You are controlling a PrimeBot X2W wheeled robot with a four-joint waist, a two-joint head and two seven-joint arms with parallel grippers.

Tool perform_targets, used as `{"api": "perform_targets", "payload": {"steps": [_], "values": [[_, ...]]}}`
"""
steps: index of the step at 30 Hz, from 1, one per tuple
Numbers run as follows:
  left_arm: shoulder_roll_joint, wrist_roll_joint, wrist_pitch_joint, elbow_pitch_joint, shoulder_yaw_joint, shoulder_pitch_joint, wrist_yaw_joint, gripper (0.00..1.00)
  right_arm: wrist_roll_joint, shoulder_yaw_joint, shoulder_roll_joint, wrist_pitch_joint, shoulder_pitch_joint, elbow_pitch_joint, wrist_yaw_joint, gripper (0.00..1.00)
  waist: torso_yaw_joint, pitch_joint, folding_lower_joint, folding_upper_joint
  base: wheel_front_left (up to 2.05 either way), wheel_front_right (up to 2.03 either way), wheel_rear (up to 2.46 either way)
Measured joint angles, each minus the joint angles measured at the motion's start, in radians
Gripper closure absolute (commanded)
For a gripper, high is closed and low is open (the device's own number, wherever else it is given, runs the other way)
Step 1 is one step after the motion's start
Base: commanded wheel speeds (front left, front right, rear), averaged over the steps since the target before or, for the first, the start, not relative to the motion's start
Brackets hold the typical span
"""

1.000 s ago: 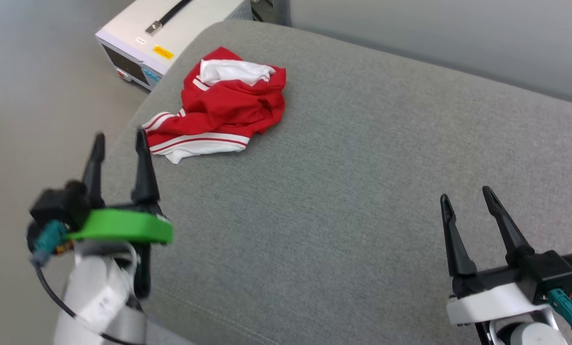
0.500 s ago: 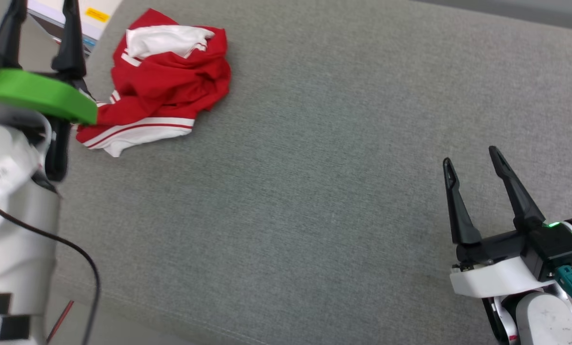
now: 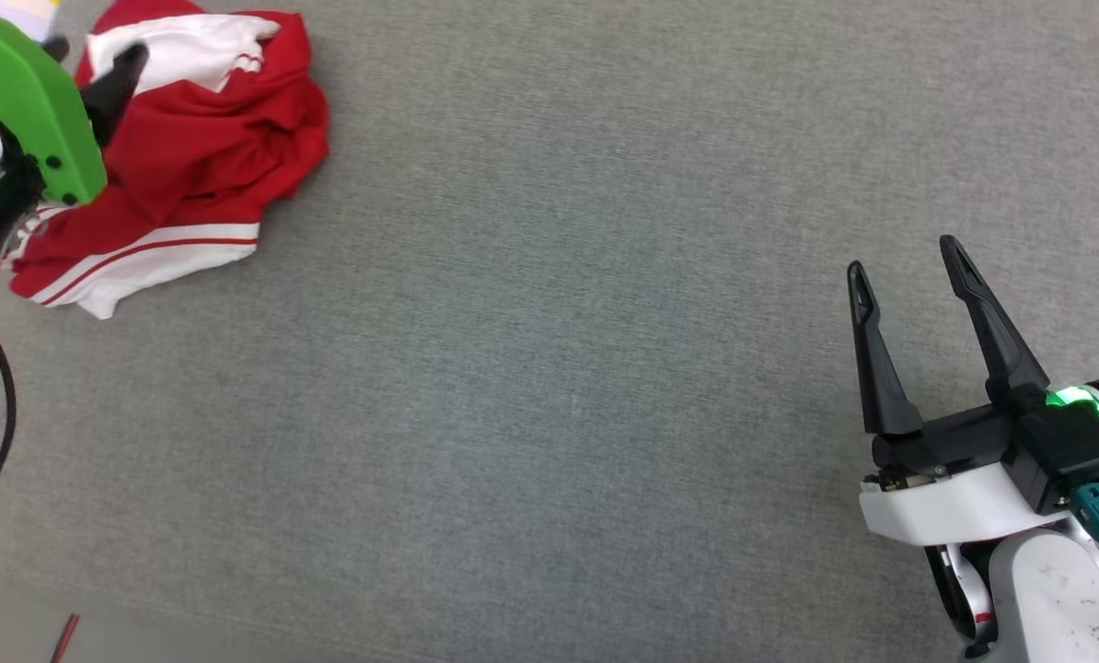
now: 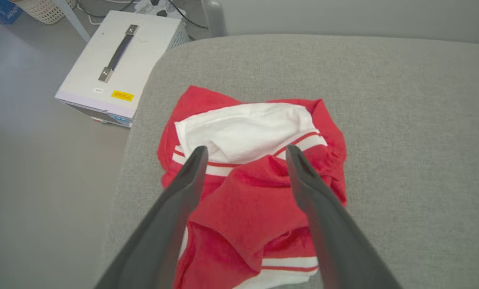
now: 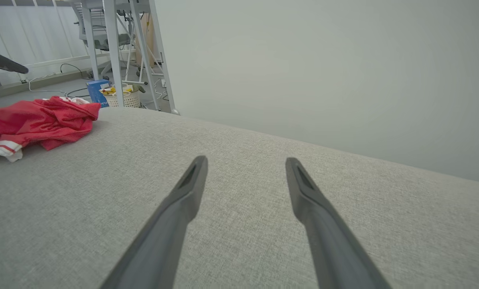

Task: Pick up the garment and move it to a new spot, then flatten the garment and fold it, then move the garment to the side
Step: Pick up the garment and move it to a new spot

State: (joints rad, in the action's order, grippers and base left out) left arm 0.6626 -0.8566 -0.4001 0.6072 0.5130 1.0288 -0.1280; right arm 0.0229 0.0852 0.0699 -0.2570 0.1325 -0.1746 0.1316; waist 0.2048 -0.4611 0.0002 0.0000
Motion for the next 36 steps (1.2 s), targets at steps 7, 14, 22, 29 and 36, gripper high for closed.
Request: {"api": "perform_targets", "payload": {"steps": [7, 14, 22, 29, 36], "values": [[0.048, -0.078, -0.190, 0.028, 0.150, 0.013, 0.000, 0.00, -0.001, 0.001, -0.001, 0.000, 0.015, -0.007, 0.000, 0.00, -0.049, -0.039, -0.0001, 0.0000, 0.00, 0.00, 0.00], [0.062, -0.079, -0.254, 0.102, 0.265, 0.016, 0.000, 0.00, -0.011, 0.005, -0.003, 0.000, 0.030, -0.008, 0.000, 0.00, -0.093, -0.079, -0.0001, 0.0000, 0.00, 0.00, 0.00], [0.072, -0.119, -0.233, 0.169, 0.318, 0.038, -0.001, 0.00, -0.027, 0.027, -0.008, 0.000, 0.035, 0.001, 0.000, 0.00, -0.127, -0.089, -0.0003, 0.0001, 0.00, 0.00, 0.00], [0.073, -0.137, -0.157, 0.178, 0.374, 0.037, -0.004, 1.00, -0.040, 0.029, -0.011, 0.000, 0.034, 0.013, 0.000, 0.00, -0.127, -0.045, -0.0003, 0.0000, 0.00, 0.00, 0.00], [0.089, -0.135, -0.018, 0.098, 0.437, 0.051, -0.004, 1.00, -0.054, 0.034, -0.017, 0.000, 0.024, 0.025, 0.000, 0.00, -0.122, 0.025, -0.0002, 0.0000, 0.00, 0.00, 0.00]]}}
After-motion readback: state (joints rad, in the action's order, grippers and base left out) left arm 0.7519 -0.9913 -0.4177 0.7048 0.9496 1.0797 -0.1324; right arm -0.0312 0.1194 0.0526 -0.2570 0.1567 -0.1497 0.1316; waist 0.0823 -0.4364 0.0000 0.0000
